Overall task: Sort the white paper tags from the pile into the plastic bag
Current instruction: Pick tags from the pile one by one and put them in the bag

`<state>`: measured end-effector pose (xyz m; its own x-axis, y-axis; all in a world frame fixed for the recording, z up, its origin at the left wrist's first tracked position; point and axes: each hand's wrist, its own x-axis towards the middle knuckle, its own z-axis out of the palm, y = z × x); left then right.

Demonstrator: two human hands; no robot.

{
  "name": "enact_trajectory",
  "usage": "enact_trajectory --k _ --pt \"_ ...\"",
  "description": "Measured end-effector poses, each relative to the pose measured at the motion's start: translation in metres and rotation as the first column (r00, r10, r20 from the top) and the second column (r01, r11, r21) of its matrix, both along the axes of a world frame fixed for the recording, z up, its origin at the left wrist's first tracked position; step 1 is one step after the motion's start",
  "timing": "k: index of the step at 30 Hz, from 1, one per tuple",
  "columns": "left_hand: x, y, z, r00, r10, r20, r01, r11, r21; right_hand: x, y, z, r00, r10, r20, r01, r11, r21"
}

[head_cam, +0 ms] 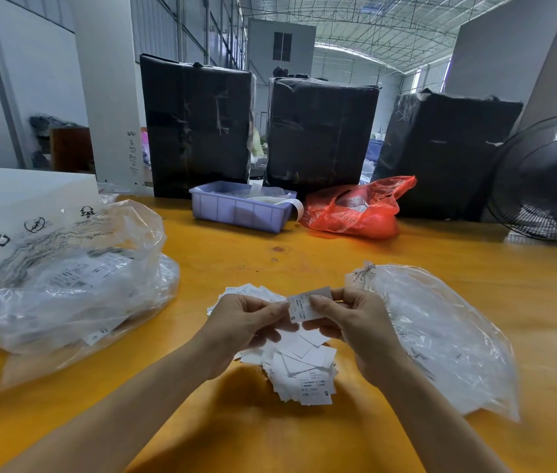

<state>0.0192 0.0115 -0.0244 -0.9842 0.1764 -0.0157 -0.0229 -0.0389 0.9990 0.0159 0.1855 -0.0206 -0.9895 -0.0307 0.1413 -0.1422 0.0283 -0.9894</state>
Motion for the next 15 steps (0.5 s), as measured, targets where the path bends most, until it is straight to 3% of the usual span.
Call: enact_trajectory --k 7,15 --pt "-0.0010 0.0037 -0.0009 0.993 0.114 0.008 -0.115 0.993 0.025 0.0004 -0.0006 0.0001 0.997 0.025 0.080 -0.031 0.997 0.068" --pt "-0.0012 0.0040 -0.0013 0.987 0.155 0.038 -0.156 0.987 0.040 0.0009 -0.0016 -0.0014 0.995 0.075 0.058 -0.081 0.992 0.101"
